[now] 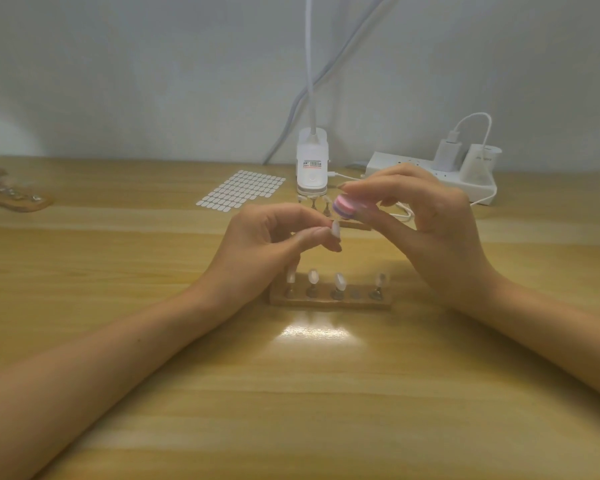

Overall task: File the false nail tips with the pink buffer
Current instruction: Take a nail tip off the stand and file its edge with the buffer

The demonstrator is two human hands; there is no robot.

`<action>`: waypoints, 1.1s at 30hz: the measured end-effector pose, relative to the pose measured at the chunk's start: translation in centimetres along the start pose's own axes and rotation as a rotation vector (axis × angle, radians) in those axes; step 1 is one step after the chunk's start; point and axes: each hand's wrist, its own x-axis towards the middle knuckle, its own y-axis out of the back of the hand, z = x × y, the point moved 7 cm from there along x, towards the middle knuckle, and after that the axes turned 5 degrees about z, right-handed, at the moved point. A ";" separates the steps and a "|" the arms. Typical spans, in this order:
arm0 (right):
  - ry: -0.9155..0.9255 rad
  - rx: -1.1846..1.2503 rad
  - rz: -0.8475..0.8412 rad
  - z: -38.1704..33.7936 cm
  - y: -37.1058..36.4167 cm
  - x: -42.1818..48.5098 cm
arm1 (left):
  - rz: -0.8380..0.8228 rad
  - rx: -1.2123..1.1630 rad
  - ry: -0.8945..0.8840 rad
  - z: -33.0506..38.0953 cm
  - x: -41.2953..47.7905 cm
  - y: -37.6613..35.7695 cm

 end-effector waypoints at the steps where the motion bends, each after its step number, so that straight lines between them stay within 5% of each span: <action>1: 0.021 -0.008 -0.008 -0.2 -0.1 -0.1 | 0.006 -0.002 0.006 -0.1 0.0 0.1; 12: 0.200 -0.024 -0.135 -2.1 -1.6 -0.6 | 0.033 0.122 0.009 -0.1 -0.2 0.4; 33: 0.124 -0.106 -0.073 -1.1 -1.0 -0.1 | 0.038 0.096 0.023 0.2 -0.1 0.4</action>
